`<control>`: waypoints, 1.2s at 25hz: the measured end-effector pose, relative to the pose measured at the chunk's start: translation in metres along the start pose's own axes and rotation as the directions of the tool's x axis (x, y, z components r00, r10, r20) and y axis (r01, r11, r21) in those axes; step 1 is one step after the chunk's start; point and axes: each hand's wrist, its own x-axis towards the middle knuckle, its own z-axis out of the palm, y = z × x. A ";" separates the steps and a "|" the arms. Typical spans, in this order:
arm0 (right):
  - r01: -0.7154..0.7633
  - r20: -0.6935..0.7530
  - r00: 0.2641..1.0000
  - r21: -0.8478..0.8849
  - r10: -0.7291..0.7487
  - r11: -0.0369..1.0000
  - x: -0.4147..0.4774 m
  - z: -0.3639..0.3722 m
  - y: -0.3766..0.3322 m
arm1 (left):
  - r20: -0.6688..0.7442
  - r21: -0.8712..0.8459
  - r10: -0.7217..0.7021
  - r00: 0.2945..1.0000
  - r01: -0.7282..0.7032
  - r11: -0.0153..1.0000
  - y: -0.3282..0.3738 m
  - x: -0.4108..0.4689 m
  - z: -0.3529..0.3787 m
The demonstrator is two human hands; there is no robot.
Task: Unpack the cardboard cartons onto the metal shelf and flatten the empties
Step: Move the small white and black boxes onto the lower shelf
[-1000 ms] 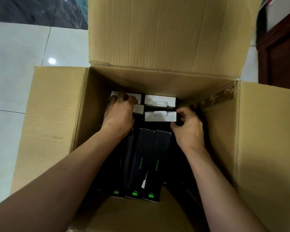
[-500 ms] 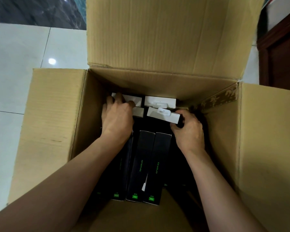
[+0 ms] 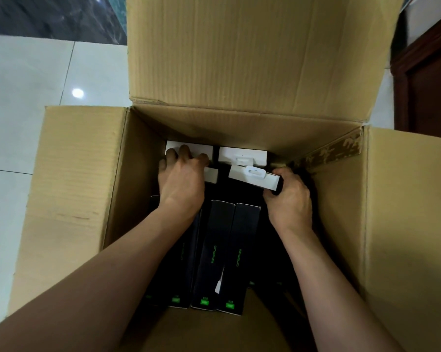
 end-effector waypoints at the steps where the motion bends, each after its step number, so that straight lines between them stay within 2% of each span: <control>1: 0.007 0.005 1.000 0.000 -0.007 1.000 -0.001 -0.001 -0.001 | -0.004 0.004 0.006 1.000 -0.006 1.000 0.000 -0.001 -0.001; 4: 0.019 0.013 1.000 -0.012 -0.019 1.000 -0.005 -0.007 -0.005 | -0.034 -0.011 0.017 0.999 -0.017 1.000 -0.001 -0.008 -0.010; 15: 0.081 -0.007 0.997 0.031 -0.081 0.996 -0.056 -0.075 -0.041 | -0.170 -0.238 0.085 0.982 -0.124 0.963 -0.005 -0.055 -0.068; 22: 0.111 -0.028 0.993 0.033 -0.110 0.993 -0.085 -0.135 -0.068 | -0.168 -0.270 0.049 0.984 -0.094 0.958 -0.004 -0.100 -0.114; 30: 0.148 -0.027 0.989 0.124 -0.146 0.981 -0.127 -0.191 -0.094 | -0.236 -0.291 0.070 0.969 -0.139 0.946 -0.010 -0.158 -0.171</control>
